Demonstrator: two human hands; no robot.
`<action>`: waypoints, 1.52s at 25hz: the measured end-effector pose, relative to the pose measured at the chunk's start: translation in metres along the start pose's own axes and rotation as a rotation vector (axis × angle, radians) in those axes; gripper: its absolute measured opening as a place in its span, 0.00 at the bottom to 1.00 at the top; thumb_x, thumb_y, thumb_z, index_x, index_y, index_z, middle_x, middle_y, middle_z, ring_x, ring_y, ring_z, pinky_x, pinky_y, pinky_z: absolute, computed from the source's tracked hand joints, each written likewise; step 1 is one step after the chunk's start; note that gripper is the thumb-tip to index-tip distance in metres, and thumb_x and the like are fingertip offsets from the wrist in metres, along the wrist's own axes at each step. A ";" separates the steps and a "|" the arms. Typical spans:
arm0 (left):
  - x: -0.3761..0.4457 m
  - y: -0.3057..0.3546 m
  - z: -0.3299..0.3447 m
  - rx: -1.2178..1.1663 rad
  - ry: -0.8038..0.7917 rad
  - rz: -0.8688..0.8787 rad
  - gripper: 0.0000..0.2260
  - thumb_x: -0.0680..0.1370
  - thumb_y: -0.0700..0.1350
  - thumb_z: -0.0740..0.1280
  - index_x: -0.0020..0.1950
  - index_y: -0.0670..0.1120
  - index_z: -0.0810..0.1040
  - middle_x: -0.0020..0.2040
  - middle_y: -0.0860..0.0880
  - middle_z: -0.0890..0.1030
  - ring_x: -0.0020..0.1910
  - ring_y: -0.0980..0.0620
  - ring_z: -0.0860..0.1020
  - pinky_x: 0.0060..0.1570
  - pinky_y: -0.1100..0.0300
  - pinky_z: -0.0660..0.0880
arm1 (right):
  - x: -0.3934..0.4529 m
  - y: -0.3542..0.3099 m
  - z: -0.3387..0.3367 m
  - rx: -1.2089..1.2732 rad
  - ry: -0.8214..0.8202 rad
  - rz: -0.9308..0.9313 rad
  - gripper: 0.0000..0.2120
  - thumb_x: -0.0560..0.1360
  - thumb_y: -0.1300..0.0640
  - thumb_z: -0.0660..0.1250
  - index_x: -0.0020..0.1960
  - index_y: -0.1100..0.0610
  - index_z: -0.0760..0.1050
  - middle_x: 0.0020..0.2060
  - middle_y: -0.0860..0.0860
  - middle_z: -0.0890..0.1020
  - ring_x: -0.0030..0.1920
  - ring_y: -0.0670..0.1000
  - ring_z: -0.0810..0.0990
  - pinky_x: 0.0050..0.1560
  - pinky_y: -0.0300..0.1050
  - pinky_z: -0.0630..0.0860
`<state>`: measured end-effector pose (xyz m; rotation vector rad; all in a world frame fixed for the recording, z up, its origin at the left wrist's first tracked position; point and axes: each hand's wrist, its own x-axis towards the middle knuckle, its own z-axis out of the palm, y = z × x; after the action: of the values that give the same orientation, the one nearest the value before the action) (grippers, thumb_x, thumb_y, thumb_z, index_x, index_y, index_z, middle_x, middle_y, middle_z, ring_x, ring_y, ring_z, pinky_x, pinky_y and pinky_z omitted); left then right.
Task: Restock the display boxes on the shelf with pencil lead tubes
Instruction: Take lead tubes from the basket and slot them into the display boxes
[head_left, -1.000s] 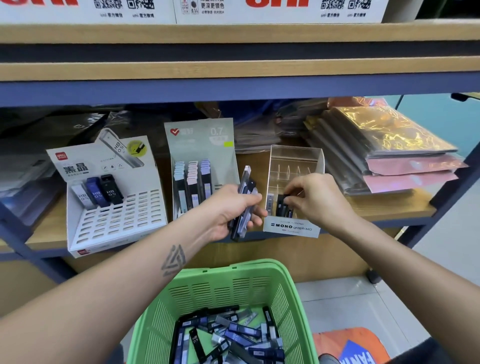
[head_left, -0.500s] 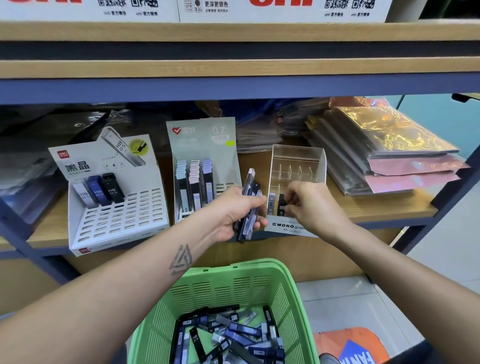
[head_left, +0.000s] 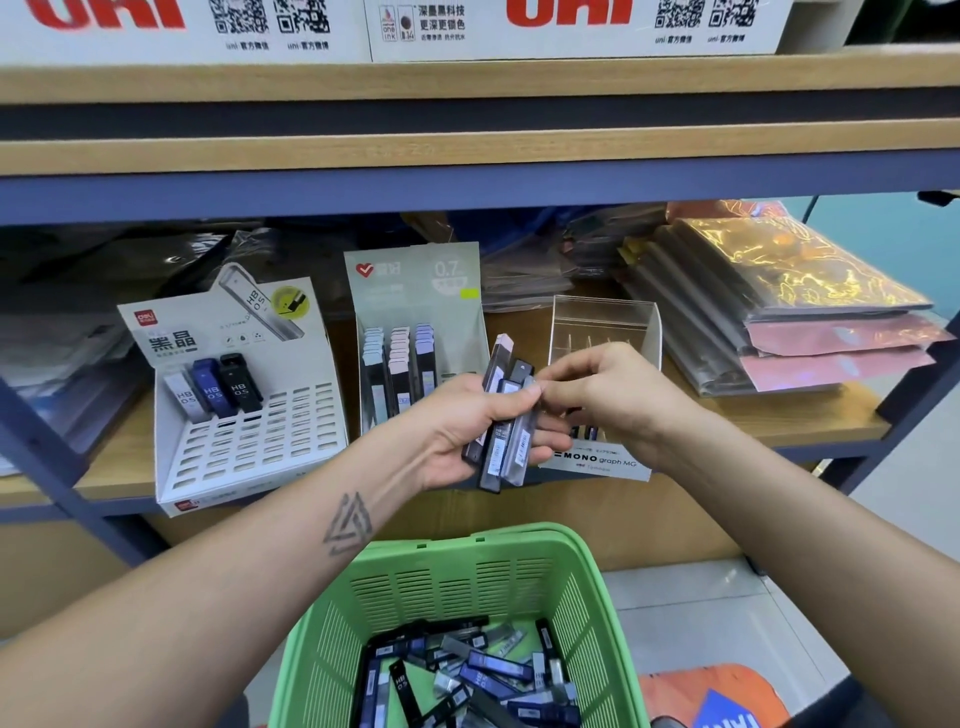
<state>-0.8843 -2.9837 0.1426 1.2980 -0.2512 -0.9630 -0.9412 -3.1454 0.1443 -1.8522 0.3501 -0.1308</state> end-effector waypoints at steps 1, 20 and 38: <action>-0.002 0.001 -0.001 -0.007 0.002 -0.005 0.14 0.81 0.39 0.66 0.61 0.30 0.76 0.51 0.31 0.83 0.44 0.39 0.86 0.43 0.51 0.84 | 0.001 -0.001 0.000 0.050 -0.014 0.020 0.02 0.75 0.65 0.73 0.46 0.62 0.84 0.37 0.55 0.85 0.40 0.51 0.83 0.45 0.46 0.81; -0.062 0.034 -0.072 -0.018 0.292 0.087 0.13 0.81 0.45 0.67 0.51 0.35 0.80 0.36 0.39 0.83 0.31 0.47 0.83 0.27 0.59 0.81 | 0.023 -0.054 0.067 0.253 -0.131 -0.237 0.11 0.74 0.72 0.71 0.55 0.63 0.80 0.47 0.62 0.86 0.51 0.61 0.86 0.53 0.48 0.84; -0.149 0.044 -0.216 -0.242 0.732 -0.059 0.07 0.80 0.35 0.58 0.43 0.39 0.71 0.33 0.45 0.73 0.29 0.51 0.71 0.22 0.65 0.70 | 0.071 -0.089 0.239 -0.100 -0.062 -0.522 0.07 0.75 0.64 0.74 0.49 0.54 0.82 0.40 0.52 0.86 0.41 0.50 0.86 0.53 0.55 0.83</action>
<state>-0.8137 -2.7280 0.1669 1.3482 0.4575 -0.4929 -0.7948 -2.9245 0.1492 -2.0069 -0.1811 -0.4166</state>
